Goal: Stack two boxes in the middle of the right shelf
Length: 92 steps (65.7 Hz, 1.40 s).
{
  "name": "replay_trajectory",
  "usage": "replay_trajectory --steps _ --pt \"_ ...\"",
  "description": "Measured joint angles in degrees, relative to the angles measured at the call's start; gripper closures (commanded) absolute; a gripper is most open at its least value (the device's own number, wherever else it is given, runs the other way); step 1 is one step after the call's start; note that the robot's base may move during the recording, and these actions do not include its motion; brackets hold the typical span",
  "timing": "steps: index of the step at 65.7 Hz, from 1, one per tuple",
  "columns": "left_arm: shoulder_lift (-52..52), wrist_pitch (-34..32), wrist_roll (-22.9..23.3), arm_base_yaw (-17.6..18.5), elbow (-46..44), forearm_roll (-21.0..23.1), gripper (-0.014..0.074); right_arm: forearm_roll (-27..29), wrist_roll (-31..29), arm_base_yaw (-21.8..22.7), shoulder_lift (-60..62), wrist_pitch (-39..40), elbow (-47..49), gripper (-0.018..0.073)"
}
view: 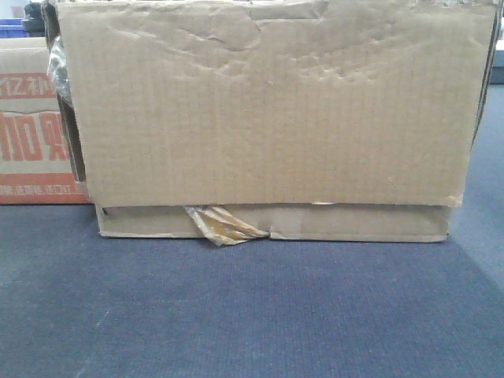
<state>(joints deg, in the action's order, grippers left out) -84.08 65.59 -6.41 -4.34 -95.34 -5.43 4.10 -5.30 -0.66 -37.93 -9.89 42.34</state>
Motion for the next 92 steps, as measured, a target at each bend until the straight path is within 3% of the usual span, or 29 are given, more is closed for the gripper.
replay_trajectory --steps 17,44,63,70,82,92 --pt "-12.9 4.2 -7.4 -7.7 -10.8 8.6 -0.0003 0.0 0.0 0.0 0.0 -0.2 0.0 -0.0010" --pt "-26.7 1.3 -9.6 -8.3 -11.5 10.6 -0.0003 0.0 0.0 0.0 0.0 -1.2 0.0 -0.0010" --pt "-30.1 1.0 -9.7 -8.3 -11.5 10.9 0.0011 0.0 0.0 0.0 0.0 -1.3 0.0 -0.0010" --pt "-30.1 1.0 -9.7 -8.3 -11.7 10.9 0.0151 0.0 0.0 0.0 0.0 -1.3 0.0 -0.0010" --pt "-30.1 2.1 -9.9 -8.3 -11.7 11.2 0.0706 0.0 0.0 0.0 0.0 -1.3 0.0 -0.0010" --pt "-30.0 2.2 -9.9 -8.3 -11.9 11.1 0.0708 0.0 0.0 0.0 0.0 -1.3 0.0 -0.0010"
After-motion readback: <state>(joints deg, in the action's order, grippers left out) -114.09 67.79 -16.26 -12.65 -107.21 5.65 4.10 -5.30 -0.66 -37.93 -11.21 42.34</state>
